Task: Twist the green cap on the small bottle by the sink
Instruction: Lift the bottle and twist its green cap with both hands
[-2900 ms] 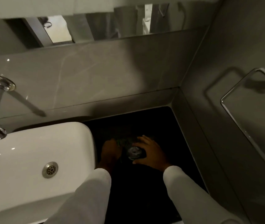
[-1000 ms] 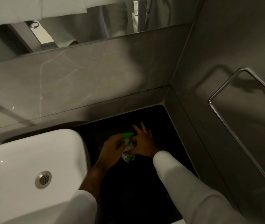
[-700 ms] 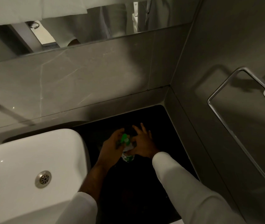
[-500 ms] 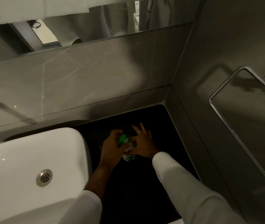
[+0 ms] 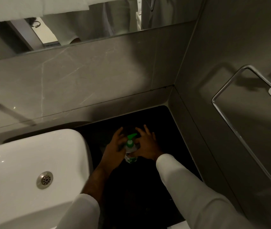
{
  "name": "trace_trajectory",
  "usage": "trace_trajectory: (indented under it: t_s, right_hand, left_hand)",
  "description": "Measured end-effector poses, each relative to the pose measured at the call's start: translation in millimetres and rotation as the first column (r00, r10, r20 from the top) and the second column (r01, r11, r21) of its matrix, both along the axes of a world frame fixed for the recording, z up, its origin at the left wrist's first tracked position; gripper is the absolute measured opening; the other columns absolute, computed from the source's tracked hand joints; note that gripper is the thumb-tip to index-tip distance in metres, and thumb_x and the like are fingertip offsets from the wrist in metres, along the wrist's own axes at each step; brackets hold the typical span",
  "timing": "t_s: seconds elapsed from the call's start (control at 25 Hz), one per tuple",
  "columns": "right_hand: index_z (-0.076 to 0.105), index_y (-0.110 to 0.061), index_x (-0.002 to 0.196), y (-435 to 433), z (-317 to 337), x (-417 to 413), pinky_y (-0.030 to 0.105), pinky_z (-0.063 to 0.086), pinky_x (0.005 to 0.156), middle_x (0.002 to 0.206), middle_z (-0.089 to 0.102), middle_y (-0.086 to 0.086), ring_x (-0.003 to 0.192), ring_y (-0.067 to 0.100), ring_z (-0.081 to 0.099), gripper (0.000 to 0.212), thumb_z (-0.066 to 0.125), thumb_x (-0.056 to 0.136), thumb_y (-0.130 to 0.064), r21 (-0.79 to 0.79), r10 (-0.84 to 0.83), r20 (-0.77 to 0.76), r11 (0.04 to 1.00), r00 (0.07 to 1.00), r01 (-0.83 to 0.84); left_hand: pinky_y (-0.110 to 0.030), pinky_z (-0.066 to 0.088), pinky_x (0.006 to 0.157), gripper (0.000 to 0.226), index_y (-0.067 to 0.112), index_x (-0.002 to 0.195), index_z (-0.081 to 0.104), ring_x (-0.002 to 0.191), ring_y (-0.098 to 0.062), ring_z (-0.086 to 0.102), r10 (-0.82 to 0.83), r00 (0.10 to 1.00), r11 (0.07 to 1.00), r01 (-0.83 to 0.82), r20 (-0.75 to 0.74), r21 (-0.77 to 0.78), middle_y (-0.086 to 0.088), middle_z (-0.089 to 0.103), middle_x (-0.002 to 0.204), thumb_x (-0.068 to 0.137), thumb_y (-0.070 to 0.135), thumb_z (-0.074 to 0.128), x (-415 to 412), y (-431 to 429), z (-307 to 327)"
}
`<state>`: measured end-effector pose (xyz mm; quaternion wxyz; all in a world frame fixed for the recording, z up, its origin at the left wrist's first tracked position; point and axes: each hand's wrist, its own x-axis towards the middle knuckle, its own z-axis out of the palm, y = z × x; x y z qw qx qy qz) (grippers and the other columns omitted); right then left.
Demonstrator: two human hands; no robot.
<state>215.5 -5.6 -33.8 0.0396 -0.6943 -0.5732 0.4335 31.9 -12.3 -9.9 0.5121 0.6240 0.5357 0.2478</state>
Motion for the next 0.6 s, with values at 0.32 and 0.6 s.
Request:
trace_trajectory:
  t_s: [0.32,0.6]
  right_hand:
    - [0.071,-0.032,0.136,-2,6,1,0.062,0.003,0.132,0.180,0.002,-0.009,0.166,0.039,-0.009,0.072,0.087,0.070,-0.057,0.030,0.061,0.002,0.998,0.998,-0.061]
    - [0.050,-0.036,0.155,-4,13,-7,0.059,0.010,0.132,0.180,-0.004,-0.006,0.165,0.045,-0.006,0.096,0.090,0.069,-0.053,-0.028,-0.070,-0.048,0.997,0.996,0.069]
  left_hand:
    - [-0.020,0.055,0.091,0.067,0.022,0.140,0.048,0.114,-0.004,0.065,0.057,0.998,0.998,-0.058,0.030,0.019,0.015,0.071,0.117,0.084,-0.002,0.074,-5,-2,-11]
    - [-0.017,0.055,0.088,0.045,0.023,0.125,0.066,0.106,-0.005,0.069,0.021,1.000,0.997,-0.021,-0.001,0.073,0.005,0.071,0.116,0.084,0.010,0.078,-4,1,-5]
